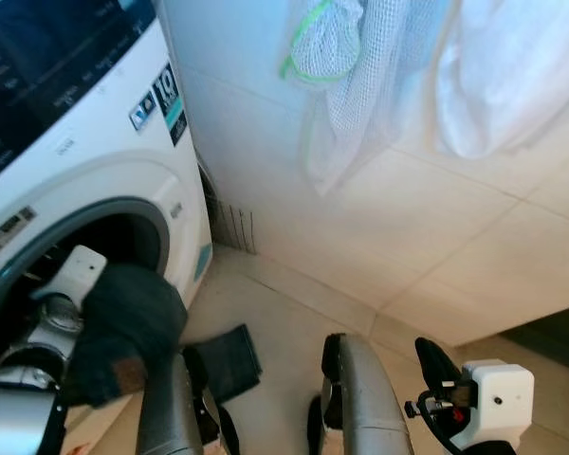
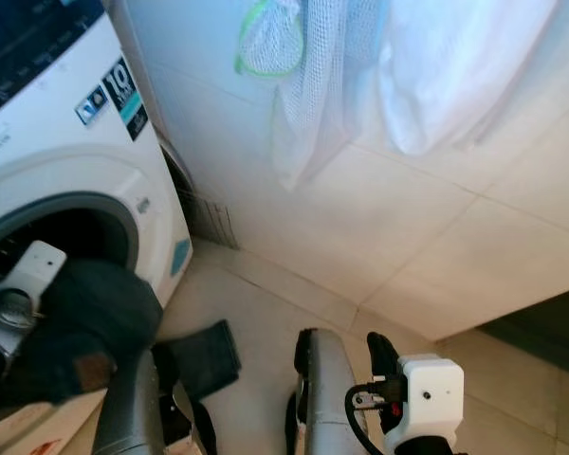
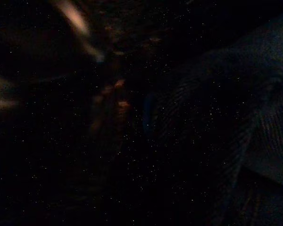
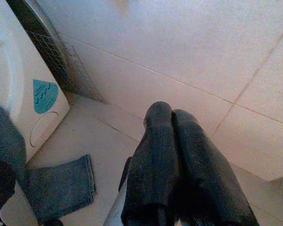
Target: Clothes washing
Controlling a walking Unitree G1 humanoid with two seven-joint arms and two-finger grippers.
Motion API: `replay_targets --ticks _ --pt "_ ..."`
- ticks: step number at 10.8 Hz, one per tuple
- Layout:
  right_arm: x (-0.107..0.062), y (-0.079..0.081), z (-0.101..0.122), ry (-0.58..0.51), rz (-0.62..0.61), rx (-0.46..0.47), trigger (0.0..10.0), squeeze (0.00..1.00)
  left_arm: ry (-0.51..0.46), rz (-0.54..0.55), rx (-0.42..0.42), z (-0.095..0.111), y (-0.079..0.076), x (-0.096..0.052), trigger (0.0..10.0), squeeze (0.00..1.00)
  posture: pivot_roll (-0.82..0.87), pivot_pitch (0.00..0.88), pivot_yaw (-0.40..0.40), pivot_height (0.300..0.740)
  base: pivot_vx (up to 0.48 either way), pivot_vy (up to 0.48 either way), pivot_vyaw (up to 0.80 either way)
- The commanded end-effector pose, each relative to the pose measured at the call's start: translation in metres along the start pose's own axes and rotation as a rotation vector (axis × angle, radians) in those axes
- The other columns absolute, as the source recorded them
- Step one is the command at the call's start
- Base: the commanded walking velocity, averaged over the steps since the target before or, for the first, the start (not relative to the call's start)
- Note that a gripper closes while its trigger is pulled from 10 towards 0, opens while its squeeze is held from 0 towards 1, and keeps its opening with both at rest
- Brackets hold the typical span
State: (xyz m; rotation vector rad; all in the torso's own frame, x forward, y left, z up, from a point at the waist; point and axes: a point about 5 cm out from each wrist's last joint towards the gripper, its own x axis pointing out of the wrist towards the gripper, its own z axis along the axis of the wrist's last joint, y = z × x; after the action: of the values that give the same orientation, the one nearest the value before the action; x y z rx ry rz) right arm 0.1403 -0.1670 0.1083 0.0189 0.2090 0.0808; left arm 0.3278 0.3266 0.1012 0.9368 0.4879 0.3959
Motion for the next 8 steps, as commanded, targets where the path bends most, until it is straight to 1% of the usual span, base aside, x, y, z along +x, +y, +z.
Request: replay_targets --ticks 1,2,3,4,5,6,8 --pt "-0.006 -0.003 0.001 0.01 -0.019 -0.009 10.0 0.0 0.034 0.187 0.085 -0.009 0.041 0.006 10.0 0.0 -0.11 0.322 -0.044 0.544 0.0 0.0 0.0" --pt "-0.006 -0.003 0.002 0.01 -0.02 -0.009 10.0 0.0 0.026 0.228 0.118 -0.008 0.042 0.005 10.0 0.0 -0.11 0.322 -0.044 0.544 0.0 0.0 0.0" --pt "-0.006 -0.003 0.002 0.01 -0.02 -0.008 10.0 0.0 0.018 0.21 0.14 -0.007 0.034 0.004 10.0 0.0 -0.11 0.323 -0.044 0.544 0.0 0.0 0.0" --pt "-0.006 -0.003 0.002 0.01 -0.021 -0.011 10.0 0.0 0.016 0.146 0.119 -0.009 0.018 0.001 10.0 0.0 -0.11 0.324 -0.047 0.544 0.0 0.0 0.0" --pt "-0.006 -0.003 0.002 0.011 -0.02 -0.012 10.0 0.0 0.014 0.124 0.115 -0.01 0.011 0.0 10.0 0.0 -0.11 0.324 -0.049 0.544 0.0 0.0 0.0" --pt "-0.005 -0.004 0.002 0.012 -0.019 -0.014 10.0 0.0 0.021 0.099 0.109 -0.014 0.0 -0.003 10.0 1.0 -0.11 0.325 -0.05 0.544 0.0 0.0 0.0" --pt "-0.005 -0.004 0.003 0.012 -0.017 -0.015 10.0 0.0 0.032 0.076 0.116 -0.018 -0.006 -0.005 10.0 1.0 -0.11 0.323 -0.052 0.544 0.0 0.0 0.0"
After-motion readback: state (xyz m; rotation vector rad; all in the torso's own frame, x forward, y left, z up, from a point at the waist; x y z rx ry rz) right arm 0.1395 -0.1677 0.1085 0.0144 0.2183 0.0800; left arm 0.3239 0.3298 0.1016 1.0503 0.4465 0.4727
